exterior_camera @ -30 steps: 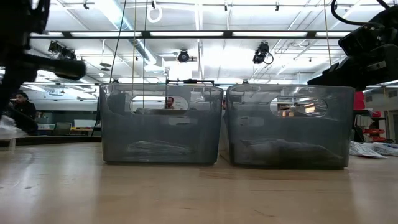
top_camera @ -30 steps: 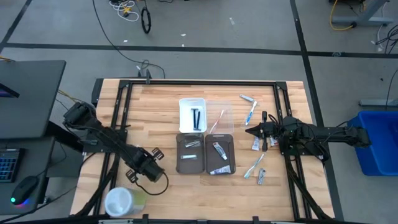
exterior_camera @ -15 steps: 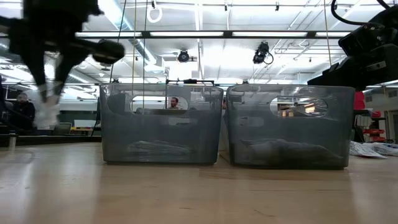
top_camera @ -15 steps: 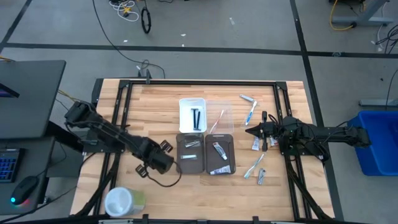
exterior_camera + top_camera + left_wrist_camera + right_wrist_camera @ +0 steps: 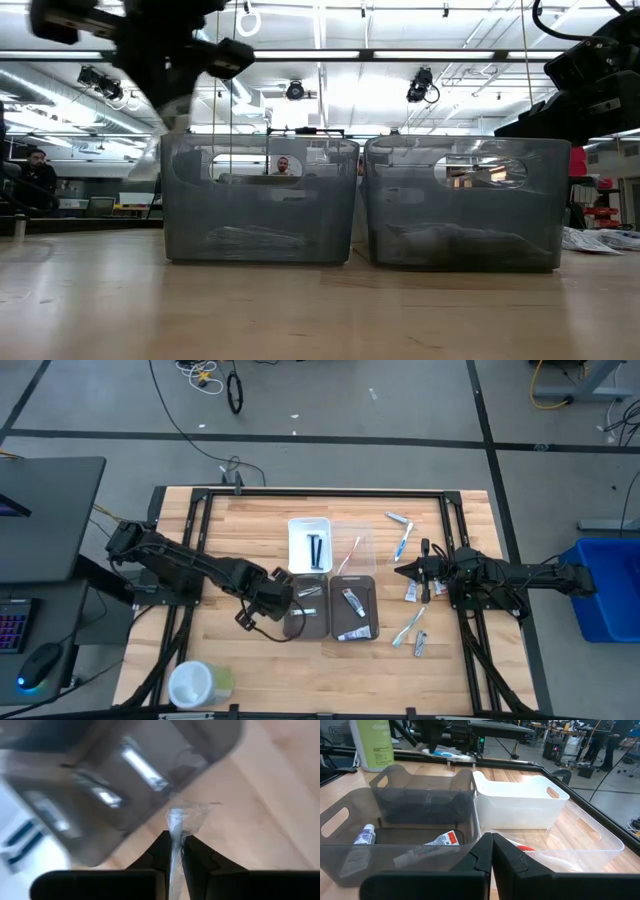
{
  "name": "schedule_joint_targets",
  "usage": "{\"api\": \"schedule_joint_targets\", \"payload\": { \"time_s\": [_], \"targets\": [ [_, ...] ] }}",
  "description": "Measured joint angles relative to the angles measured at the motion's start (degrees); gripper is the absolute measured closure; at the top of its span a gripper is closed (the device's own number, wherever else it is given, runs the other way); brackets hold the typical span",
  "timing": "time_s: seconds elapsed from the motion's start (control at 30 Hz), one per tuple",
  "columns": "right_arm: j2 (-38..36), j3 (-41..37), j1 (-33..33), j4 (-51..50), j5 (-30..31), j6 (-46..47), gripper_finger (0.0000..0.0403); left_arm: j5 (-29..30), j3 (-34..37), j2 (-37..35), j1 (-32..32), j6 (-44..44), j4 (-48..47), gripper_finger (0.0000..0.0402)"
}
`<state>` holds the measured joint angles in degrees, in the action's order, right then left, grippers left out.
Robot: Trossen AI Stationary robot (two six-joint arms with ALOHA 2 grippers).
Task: Pick & Place Travel size toiletries
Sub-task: Put the blue toothbrush into the transparent bin
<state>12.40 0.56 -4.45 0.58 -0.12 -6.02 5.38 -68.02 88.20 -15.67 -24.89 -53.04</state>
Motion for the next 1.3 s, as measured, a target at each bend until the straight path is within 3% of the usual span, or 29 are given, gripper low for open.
{"api": "schedule_joint_targets", "payload": {
  "time_s": [0.3, 0.77, 1.3],
  "targets": [
    [0.00, 0.01, -0.01, 0.00, 0.00, 0.00, 0.0390, 3.06, -3.45, 0.00, 5.27, -2.85, 3.77, 0.0371],
    [0.02, 0.02, -0.01, 0.00, 0.00, 0.00, 0.0389, 9.09, -8.42, 0.12, 12.11, -15.02, 13.48, 0.0362],
    [0.90, 0.02, 0.00, 0.44, 0.00, 0.00, 0.0390, 10.10, -21.30, 12.84, 16.12, -32.35, 20.71, 0.0361]
  ]
}}
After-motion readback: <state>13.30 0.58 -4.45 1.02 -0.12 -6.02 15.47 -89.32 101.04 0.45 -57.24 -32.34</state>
